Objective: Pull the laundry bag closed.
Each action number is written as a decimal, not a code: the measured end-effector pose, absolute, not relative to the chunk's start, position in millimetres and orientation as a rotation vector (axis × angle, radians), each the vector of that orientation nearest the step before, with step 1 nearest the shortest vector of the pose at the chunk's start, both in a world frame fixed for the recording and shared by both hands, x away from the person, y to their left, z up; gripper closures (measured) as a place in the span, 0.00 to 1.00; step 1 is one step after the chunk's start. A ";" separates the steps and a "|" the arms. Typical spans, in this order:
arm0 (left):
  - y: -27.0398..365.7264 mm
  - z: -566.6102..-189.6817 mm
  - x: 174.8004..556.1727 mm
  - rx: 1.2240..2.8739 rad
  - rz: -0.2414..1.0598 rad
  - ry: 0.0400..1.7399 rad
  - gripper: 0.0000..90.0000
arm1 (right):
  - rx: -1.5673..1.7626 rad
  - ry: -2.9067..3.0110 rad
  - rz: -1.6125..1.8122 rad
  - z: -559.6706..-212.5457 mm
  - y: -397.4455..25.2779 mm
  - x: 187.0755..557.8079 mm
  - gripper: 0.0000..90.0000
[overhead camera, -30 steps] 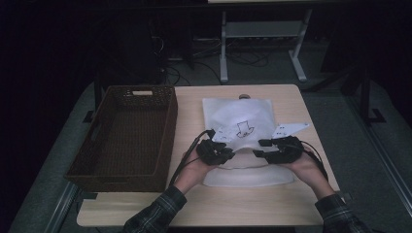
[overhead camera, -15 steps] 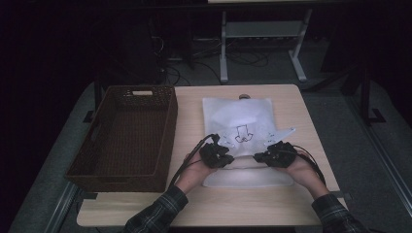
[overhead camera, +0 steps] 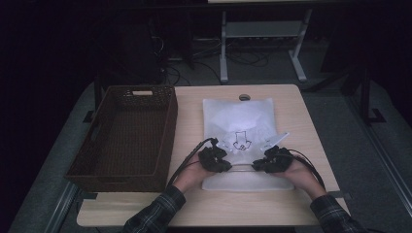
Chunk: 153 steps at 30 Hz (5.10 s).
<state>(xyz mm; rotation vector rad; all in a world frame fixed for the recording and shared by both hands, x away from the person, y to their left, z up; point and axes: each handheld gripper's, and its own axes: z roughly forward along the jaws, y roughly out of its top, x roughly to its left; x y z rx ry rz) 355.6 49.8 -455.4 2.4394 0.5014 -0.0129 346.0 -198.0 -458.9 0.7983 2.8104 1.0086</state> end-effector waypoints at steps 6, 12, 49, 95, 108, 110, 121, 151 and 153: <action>52.5 -454.9 352.8 2.421 -0.049 0.476 0.69 | 0.762 2.830 1.010 -457.6 -197.7 341.6 0.73; 60.7 -445.9 350.8 2.369 -0.056 0.501 0.61 | 0.754 2.798 1.059 -448.3 -199.4 337.6 0.68; 128.7 -441.6 273.0 2.270 0.078 0.653 0.31 | 0.540 2.806 1.171 -408.4 -140.8 351.7 0.65; 144.2 -451.1 256.3 2.286 0.080 0.696 0.30 | 0.426 2.836 1.186 -432.9 -53.9 352.2 0.89; 144.6 -451.0 256.2 2.285 0.083 0.696 0.30 | 0.498 2.857 1.219 -424.5 -98.7 350.6 0.68; 144.2 -451.0 256.1 2.288 0.083 0.694 0.30 | 0.512 2.848 1.215 -422.8 -106.4 349.5 0.66; 141.2 -451.6 255.2 2.295 0.075 0.685 0.30 | 0.488 2.862 1.119 -436.0 -117.7 352.0 0.55; 139.7 -452.3 255.3 2.301 0.080 0.688 0.30 | 0.474 2.821 0.978 -461.9 -109.6 352.0 0.90; 139.3 -452.0 255.5 2.299 0.081 0.692 0.30 | 0.478 2.813 0.977 -462.1 -109.8 352.5 0.92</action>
